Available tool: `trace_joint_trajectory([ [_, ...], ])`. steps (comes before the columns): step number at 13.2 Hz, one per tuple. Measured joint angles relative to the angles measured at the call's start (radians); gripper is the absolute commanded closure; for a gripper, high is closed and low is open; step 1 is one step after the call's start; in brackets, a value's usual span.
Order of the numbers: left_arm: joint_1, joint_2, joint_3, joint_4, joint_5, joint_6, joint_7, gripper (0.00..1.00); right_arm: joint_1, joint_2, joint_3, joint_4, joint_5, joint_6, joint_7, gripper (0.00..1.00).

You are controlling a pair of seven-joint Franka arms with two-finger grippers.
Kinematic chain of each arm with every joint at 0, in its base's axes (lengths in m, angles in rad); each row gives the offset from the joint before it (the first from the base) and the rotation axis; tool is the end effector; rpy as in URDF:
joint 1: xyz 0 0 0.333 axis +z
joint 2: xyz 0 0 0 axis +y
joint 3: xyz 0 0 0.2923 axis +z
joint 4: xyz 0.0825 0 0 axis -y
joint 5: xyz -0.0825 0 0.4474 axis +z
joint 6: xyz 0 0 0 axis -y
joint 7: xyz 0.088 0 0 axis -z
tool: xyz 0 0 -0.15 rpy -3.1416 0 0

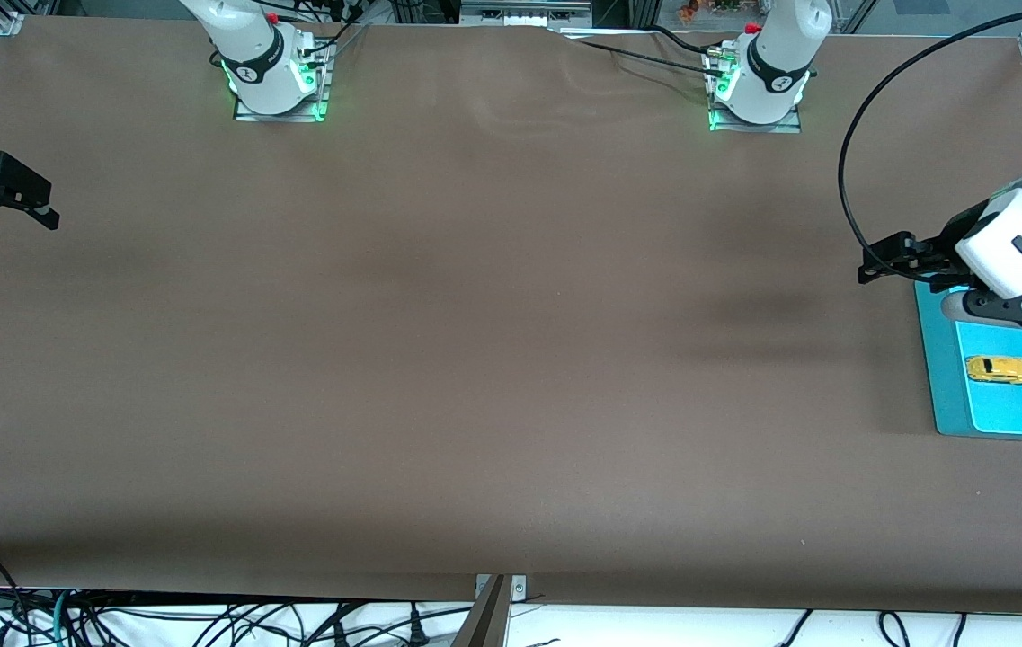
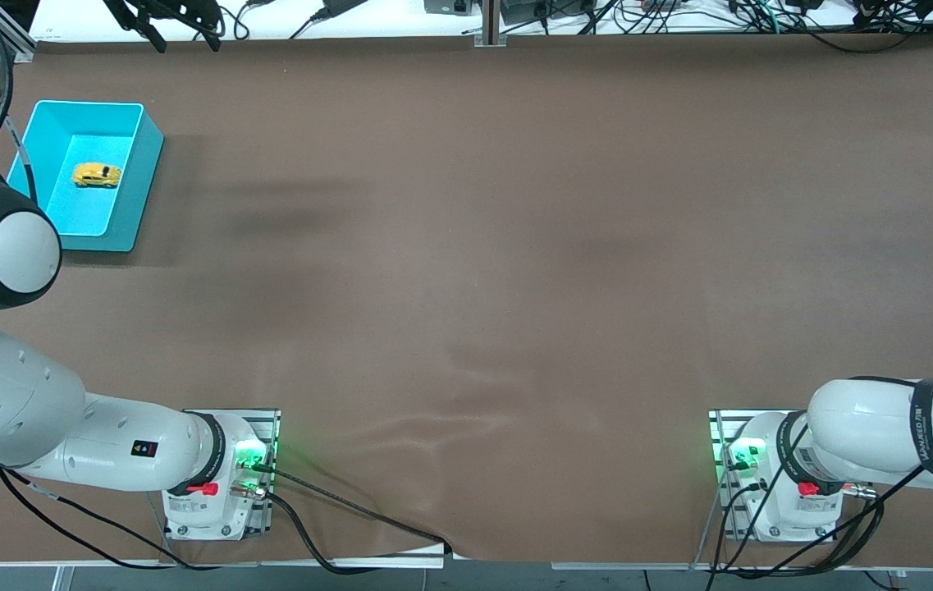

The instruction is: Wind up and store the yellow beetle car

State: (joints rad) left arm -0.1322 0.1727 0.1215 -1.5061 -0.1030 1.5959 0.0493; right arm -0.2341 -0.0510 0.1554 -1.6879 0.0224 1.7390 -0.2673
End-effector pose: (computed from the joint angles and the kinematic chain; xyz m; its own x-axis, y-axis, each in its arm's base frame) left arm 0.6601 -0.0266 0.4850 0.9953 -0.0573 -0.0775 -0.0506 -0.9951 0.0854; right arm 0.6208 -0.0444 0.5413 0.9775 0.1848 0.1015 0.1844 -0.9828 0.0128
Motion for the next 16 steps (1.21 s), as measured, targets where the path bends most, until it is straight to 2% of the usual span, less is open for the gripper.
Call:
trace_joint_trajectory([
  [4,0.002,-0.03,0.016,-0.003,0.0,-0.046,-0.107,0.0,0.0,0.002,0.0,0.0,0.0,-0.013,0.0,0.0],
  [8,0.002,-0.031,0.016,-0.007,0.0,-0.065,-0.113,0.0,0.004,0.017,0.011,0.0,0.002,-0.04,-0.004,0.0],
  [13,0.002,-0.03,0.015,-0.007,0.0,-0.065,-0.113,0.0,0.01,0.029,0.013,0.0,0.076,-0.042,0.062,0.0],
  [16,0.002,-0.027,0.016,-0.006,0.0,-0.064,-0.113,0.0,0.044,0.031,0.015,0.0,0.079,-0.042,0.117,0.0],
])
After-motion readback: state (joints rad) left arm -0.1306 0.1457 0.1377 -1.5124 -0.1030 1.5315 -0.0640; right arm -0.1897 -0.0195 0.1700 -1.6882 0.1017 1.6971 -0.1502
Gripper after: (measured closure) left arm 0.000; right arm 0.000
